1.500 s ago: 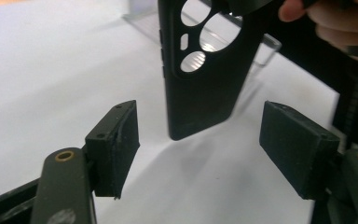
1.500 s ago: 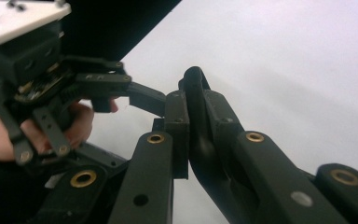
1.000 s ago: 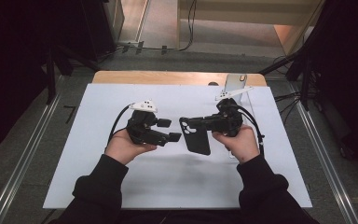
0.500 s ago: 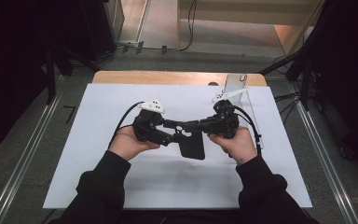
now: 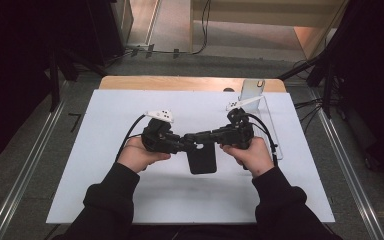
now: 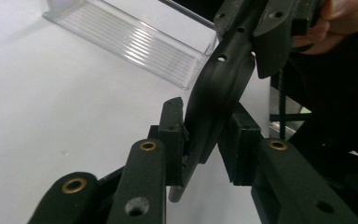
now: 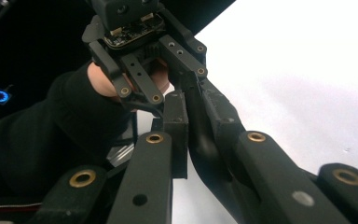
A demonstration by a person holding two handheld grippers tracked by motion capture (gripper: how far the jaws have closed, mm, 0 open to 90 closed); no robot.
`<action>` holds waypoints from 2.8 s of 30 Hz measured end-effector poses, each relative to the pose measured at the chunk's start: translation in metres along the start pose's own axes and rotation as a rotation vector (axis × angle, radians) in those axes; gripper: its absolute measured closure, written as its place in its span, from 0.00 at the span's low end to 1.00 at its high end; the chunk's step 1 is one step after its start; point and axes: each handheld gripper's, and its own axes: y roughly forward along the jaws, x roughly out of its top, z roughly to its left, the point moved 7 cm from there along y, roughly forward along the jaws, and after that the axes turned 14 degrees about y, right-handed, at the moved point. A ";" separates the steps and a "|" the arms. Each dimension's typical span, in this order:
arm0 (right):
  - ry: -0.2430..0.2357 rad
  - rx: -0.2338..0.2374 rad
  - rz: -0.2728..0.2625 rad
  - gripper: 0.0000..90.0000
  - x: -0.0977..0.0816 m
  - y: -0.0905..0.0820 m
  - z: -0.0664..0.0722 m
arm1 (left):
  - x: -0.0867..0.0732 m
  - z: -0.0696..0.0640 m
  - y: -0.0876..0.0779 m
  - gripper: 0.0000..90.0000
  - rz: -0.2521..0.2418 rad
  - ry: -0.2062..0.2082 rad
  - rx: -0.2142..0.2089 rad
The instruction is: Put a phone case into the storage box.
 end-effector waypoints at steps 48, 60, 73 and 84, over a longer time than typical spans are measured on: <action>-0.155 -0.425 -0.188 0.00 -0.007 0.024 -0.027 | 0.013 0.016 -0.039 0.85 0.067 -0.335 0.345; -0.121 -0.510 -0.181 0.00 -0.016 0.043 -0.032 | 0.013 0.014 -0.026 0.85 0.073 -0.374 0.350; -0.135 -0.532 -0.202 0.00 -0.015 0.057 -0.030 | 0.013 0.007 -0.010 0.85 0.073 -0.397 0.299; -0.132 -0.531 -0.209 0.14 -0.016 0.054 -0.030 | 0.019 0.003 -0.012 0.68 0.061 -0.370 0.288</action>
